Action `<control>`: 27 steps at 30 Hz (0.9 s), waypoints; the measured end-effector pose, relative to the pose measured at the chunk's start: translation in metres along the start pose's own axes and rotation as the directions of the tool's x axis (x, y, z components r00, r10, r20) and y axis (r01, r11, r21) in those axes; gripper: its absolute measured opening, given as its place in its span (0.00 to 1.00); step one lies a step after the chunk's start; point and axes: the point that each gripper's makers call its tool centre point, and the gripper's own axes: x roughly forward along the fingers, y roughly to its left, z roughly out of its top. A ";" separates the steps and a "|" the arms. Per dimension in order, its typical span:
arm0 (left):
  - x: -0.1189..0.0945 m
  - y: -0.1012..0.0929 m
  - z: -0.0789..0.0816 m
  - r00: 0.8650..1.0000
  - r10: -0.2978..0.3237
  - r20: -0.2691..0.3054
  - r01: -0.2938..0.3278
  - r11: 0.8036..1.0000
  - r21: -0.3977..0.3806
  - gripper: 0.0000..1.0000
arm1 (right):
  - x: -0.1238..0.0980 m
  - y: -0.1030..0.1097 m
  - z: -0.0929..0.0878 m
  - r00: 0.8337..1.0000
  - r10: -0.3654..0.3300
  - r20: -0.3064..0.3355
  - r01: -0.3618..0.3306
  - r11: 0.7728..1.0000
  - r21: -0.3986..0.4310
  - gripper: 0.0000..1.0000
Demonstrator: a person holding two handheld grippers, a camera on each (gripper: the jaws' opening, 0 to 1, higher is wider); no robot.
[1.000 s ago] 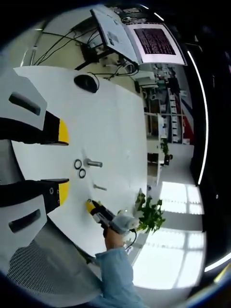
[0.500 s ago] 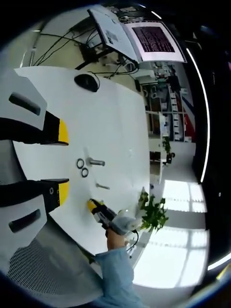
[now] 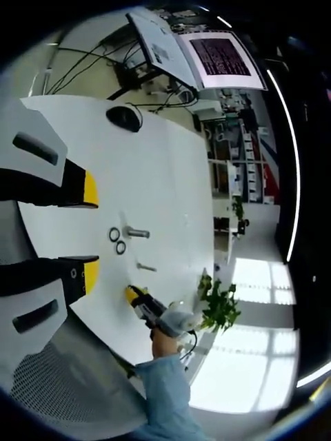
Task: Place the washer onto the threaded stud by aligning its center hole with the stud, sliding it down to the base, and recovering from edge contact or off-axis alignment until the washer reaches the visible bottom stop.
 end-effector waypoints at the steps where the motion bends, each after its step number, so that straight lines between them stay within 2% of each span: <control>1: 0.000 0.000 0.000 1.000 0.000 0.000 0.000 1.000 0.000 0.25 | 0.000 0.000 0.000 1.000 0.000 -0.001 0.000 1.000 -0.002 0.14; 12: 0.000 0.000 0.000 1.000 0.004 0.002 -0.004 1.000 -0.003 0.25 | 0.000 -0.006 0.001 0.999 -0.036 0.002 0.036 0.999 -0.035 0.14; 13: 0.000 0.000 0.000 1.000 0.004 0.001 -0.004 1.000 -0.003 0.25 | 0.000 -0.007 0.002 0.999 -0.041 0.005 0.041 0.998 -0.037 0.12; 14: 0.000 0.000 0.000 1.000 0.004 0.001 -0.004 1.000 -0.003 0.25 | -0.002 -0.008 0.004 0.999 -0.035 0.013 0.036 0.996 -0.077 0.04; 15: 0.000 0.000 0.000 1.000 0.004 0.001 -0.004 1.000 -0.004 0.25 | -0.002 -0.009 0.005 0.998 -0.053 0.021 0.054 0.997 -0.053 0.03; 21: 0.000 0.001 0.000 1.000 0.005 0.000 -0.006 1.000 -0.005 0.25 | -0.004 -0.015 0.002 0.998 -0.058 0.024 0.059 0.997 -0.045 0.03; 22: 0.000 0.001 0.000 1.000 0.005 -0.002 -0.005 1.000 -0.004 0.25 | -0.007 -0.018 0.002 0.998 -0.052 0.025 0.053 0.998 -0.035 0.04; 24: 0.000 0.001 0.000 1.000 0.005 -0.002 -0.005 1.000 -0.005 0.25 | -0.016 -0.033 0.002 0.995 -0.087 0.057 0.084 0.995 0.053 0.08; 26: 0.000 0.001 0.000 1.000 0.006 -0.004 -0.006 1.000 -0.006 0.25 | -0.022 -0.040 -0.001 0.994 -0.081 0.073 0.070 0.988 0.136 0.12; 27: 0.000 0.001 -0.001 1.000 0.006 -0.006 -0.006 1.000 -0.005 0.25 | -0.024 -0.043 -0.002 0.993 -0.089 0.081 0.077 0.986 0.145 0.12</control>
